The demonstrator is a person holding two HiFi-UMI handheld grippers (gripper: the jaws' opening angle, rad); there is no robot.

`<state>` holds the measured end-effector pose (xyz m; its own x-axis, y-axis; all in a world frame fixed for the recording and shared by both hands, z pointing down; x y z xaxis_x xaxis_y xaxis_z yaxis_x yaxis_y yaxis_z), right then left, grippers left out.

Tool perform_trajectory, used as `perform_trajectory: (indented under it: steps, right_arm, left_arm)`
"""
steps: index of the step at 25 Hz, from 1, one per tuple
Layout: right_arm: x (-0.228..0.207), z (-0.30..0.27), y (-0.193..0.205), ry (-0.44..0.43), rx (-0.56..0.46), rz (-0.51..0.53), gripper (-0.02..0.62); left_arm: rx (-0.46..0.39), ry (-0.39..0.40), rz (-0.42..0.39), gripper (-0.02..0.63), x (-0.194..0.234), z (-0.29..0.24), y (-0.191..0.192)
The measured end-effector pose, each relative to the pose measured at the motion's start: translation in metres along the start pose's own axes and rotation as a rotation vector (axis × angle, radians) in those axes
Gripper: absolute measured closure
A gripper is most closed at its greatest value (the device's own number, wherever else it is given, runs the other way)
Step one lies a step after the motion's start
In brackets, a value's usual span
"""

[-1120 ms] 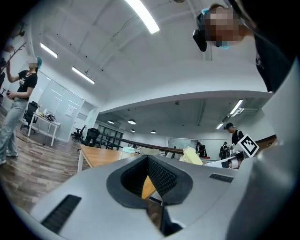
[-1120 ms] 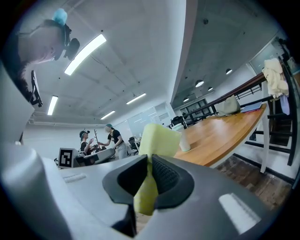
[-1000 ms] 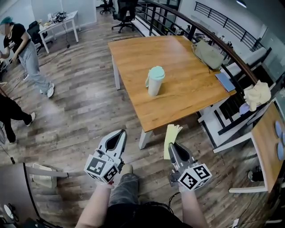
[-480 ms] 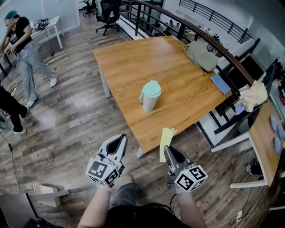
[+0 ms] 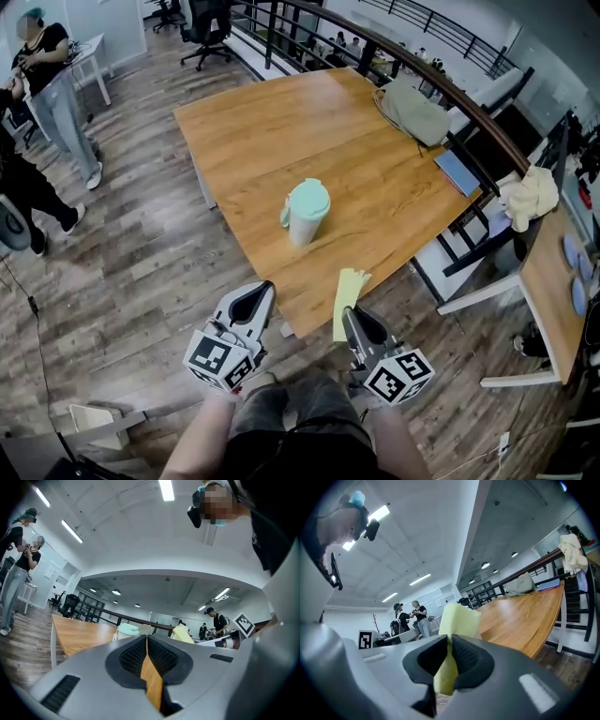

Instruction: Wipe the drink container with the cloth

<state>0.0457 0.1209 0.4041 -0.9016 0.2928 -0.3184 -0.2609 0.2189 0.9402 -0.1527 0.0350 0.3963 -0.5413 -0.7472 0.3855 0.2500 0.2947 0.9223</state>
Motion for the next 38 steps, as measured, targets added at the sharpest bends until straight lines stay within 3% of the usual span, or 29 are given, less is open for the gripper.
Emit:
perform_trajectory:
  steps: [6, 11, 15, 19, 23, 24, 33, 38]
  right_arm:
    - [-0.031, -0.03, -0.002, -0.041, 0.023, -0.016, 0.555]
    - [-0.056, -0.071, -0.013, -0.124, 0.06, -0.006, 0.555]
    - [-0.079, -0.098, -0.024, -0.208, 0.102, 0.039, 0.555]
    - [-0.104, -0.119, -0.03, -0.248, 0.115, 0.037, 0.555]
    - [-0.123, -0.133, -0.031, -0.286, 0.138, 0.022, 0.555]
    - [-0.127, -0.136, -0.031, -0.297, 0.144, 0.02, 0.555]
    - [-0.148, -0.157, -0.039, -0.4, 0.164, 0.011, 0.555]
    - [-0.154, -0.167, -0.043, -0.444, 0.166, 0.018, 0.555]
  left_arm:
    - [-0.004, -0.014, -0.015, 0.609, 0.006, -0.037, -0.008]
    - [-0.04, -0.098, 0.026, 0.607, 0.022, -0.065, -0.007]
    - [-0.045, -0.151, -0.006, 0.583, 0.028, -0.097, -0.009]
    - [-0.053, -0.193, -0.027, 0.477, 0.035, -0.125, -0.009]
    - [-0.039, -0.231, -0.065, 0.257, 0.037, -0.148, -0.01]
    - [-0.028, -0.239, -0.083, 0.233, 0.037, -0.154, -0.01]
    - [0.008, -0.354, -0.149, 0.147, 0.05, -0.191, -0.013]
    - [0.042, -0.39, -0.207, 0.146, 0.052, -0.202, -0.016]
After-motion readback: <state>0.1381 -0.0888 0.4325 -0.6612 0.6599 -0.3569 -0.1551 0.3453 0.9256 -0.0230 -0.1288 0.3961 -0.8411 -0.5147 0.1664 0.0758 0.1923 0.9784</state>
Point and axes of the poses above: the fingertips, and each gripper's own axes: z backward along the fingers, x to its left, y out of its underside, the point moved 5 cm from there along z, backward along the fingers, and after that the axes turned 8 degrees about z, right-handed, at the moved point
